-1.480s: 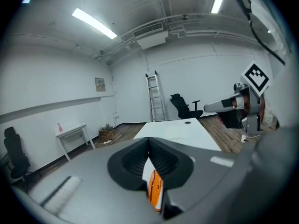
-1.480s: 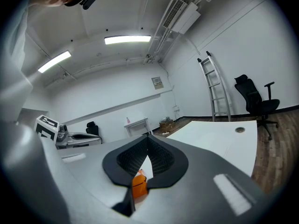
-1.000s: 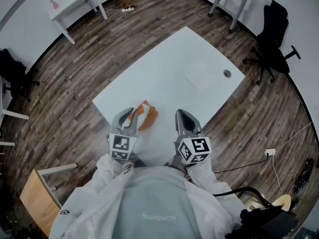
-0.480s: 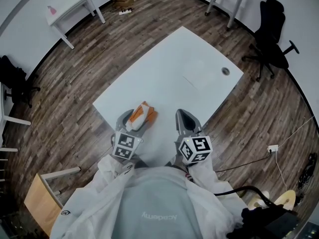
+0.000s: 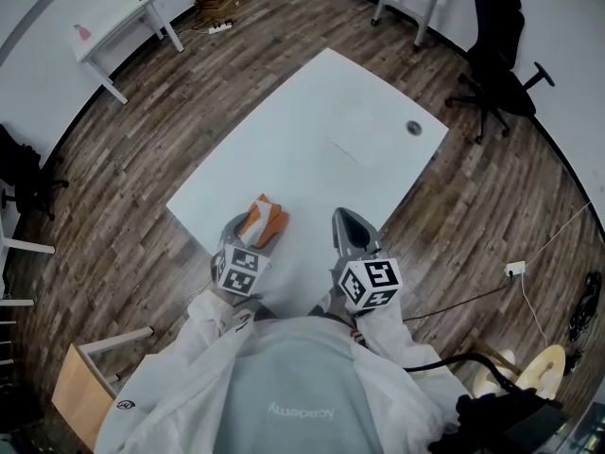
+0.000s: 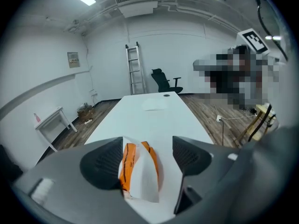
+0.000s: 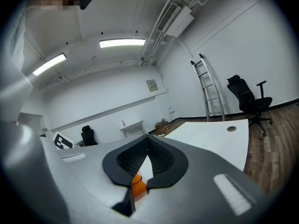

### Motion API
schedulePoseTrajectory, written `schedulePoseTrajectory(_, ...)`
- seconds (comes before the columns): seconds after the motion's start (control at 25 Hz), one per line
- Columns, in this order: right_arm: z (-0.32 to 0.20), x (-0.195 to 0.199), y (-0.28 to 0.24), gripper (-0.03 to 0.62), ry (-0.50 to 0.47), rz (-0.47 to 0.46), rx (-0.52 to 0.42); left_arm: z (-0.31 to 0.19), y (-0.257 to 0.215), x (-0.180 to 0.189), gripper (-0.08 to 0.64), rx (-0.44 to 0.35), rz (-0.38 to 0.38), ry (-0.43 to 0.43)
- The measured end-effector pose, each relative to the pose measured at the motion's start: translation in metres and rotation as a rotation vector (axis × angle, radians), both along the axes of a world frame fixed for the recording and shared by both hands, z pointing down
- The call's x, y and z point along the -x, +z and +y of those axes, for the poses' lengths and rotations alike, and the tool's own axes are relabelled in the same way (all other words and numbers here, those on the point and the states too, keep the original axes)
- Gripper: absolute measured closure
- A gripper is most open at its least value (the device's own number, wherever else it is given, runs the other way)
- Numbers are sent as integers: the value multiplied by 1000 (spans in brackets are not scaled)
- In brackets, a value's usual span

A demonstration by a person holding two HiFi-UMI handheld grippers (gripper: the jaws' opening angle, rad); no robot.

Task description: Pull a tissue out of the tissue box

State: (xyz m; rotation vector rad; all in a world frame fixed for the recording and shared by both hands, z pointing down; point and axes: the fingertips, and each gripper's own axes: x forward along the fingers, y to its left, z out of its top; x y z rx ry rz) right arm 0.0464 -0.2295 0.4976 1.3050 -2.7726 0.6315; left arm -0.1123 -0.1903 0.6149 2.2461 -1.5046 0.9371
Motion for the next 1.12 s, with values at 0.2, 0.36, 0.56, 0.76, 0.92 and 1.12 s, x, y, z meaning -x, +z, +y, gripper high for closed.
schedulePoseTrajectory(0.2,6,-5,3,591,32,-1,6,1,19,9,230,50,-33,3)
schedulePoseTrajectory(0.36,6,-17,7,591,61,-4,13,-2,33,11,250,77,-53,-7)
schedulePoseTrajectory(0.56,5,-17,7,591,79,-6,12,-5,39,19,290,95,-61,-19)
schedulePoseTrajectory(0.76,5,-17,7,591,86,-4,13,-3,53,21,299,152,-59,-24)
schedulePoseTrajectory(0.92,4,-22,8,591,96,-2,16,-6,56,20,318,160,-63,-23)
schedulePoseTrajectory(1.12,4,-30,9,591,111,-5,21,-9,58,16,387,168,-65,-26)
